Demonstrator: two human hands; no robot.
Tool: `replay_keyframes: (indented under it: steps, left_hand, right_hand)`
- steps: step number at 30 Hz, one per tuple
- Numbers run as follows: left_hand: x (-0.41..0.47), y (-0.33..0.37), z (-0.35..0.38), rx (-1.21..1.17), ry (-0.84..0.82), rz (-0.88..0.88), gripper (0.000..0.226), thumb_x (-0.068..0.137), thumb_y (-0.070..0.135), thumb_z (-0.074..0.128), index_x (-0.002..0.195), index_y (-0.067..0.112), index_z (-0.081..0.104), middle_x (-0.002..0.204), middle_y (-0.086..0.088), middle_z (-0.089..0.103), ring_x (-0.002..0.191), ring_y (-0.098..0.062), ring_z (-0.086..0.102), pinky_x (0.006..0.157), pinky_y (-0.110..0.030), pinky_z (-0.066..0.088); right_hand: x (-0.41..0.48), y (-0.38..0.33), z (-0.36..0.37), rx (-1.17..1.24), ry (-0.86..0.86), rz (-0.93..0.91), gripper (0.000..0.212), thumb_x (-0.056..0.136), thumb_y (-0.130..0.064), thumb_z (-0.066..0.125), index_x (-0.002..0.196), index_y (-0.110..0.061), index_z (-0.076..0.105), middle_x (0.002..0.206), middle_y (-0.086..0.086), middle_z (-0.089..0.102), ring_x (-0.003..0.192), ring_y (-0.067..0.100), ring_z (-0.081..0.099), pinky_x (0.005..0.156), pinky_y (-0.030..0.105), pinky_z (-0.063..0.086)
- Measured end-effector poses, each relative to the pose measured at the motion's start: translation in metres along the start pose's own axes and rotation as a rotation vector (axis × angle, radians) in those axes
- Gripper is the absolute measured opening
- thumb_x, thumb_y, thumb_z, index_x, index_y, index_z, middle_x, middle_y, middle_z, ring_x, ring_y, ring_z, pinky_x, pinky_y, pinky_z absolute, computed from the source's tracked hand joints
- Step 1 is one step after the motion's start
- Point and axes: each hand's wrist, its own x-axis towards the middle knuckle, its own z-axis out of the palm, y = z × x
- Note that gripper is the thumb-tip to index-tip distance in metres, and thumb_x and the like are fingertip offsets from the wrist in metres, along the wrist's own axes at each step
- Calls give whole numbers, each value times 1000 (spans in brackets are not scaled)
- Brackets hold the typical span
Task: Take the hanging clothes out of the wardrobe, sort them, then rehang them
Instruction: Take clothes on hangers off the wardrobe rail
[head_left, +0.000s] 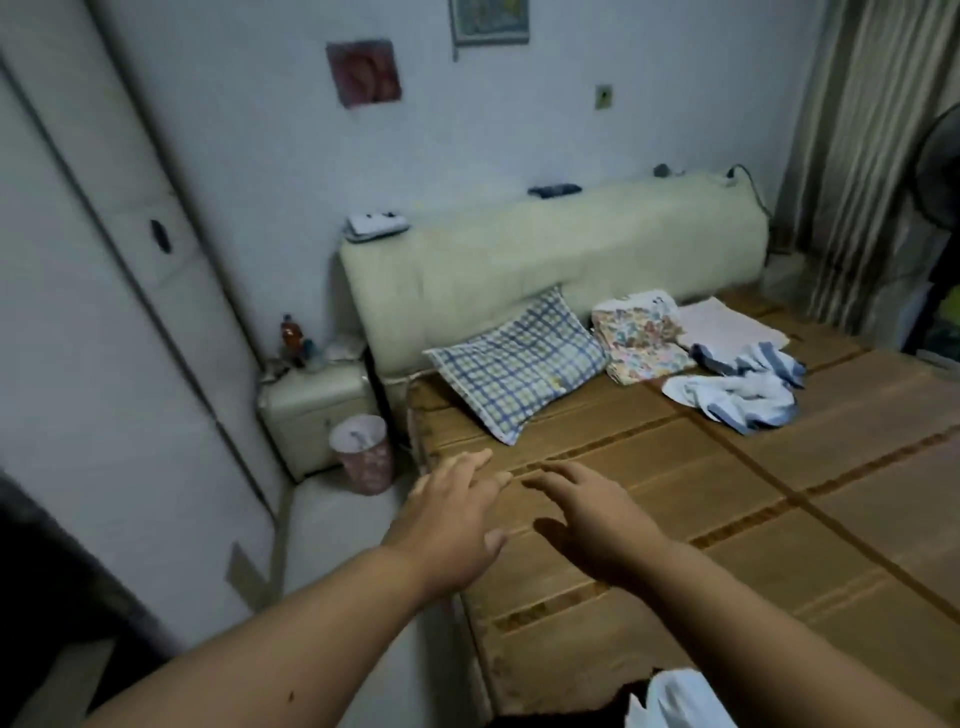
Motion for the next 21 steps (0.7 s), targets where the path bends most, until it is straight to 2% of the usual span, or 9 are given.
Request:
replay_keyframes:
  steps: [7, 12, 16, 21]
  left_hand:
    - [-106, -124, -103, 226, 201, -216, 64, 89, 44, 49, 147, 36, 22, 158, 3, 12, 144, -17, 11, 116, -35, 14]
    - [-198, -185, -168, 382, 303, -433, 65, 88, 46, 49, 146, 37, 21, 158, 3, 8, 144, -17, 6, 116, -39, 12]
    - [-263, -213, -216, 485, 418, -643, 63, 86, 50, 50, 143, 38, 25, 158, 3, 6, 144, -18, 5, 116, -48, 15]
    - [-325, -219, -276, 625, 531, -854, 59, 86, 53, 49, 140, 39, 31, 158, 3, 4, 144, -17, 2, 115, -47, 9]
  right_hand:
    - [86, -181, -6, -54, 88, -386, 53, 89, -42, 55, 138, -40, 37, 150, -3, 33, 133, 20, 39, 107, 37, 37]
    - [117, -313, -12, -40, 127, -646, 57, 88, -44, 55, 140, -39, 34, 151, -4, 31, 134, 21, 39, 107, 38, 36]
    - [122, -406, -23, 38, 196, -794, 55, 90, -46, 53, 140, -41, 32, 152, -8, 29, 132, 17, 41, 108, 35, 34]
    - [126, -500, -40, 189, 232, -983, 55, 88, -42, 57, 139, -39, 37, 149, -9, 32, 128, 15, 44, 105, 35, 37]
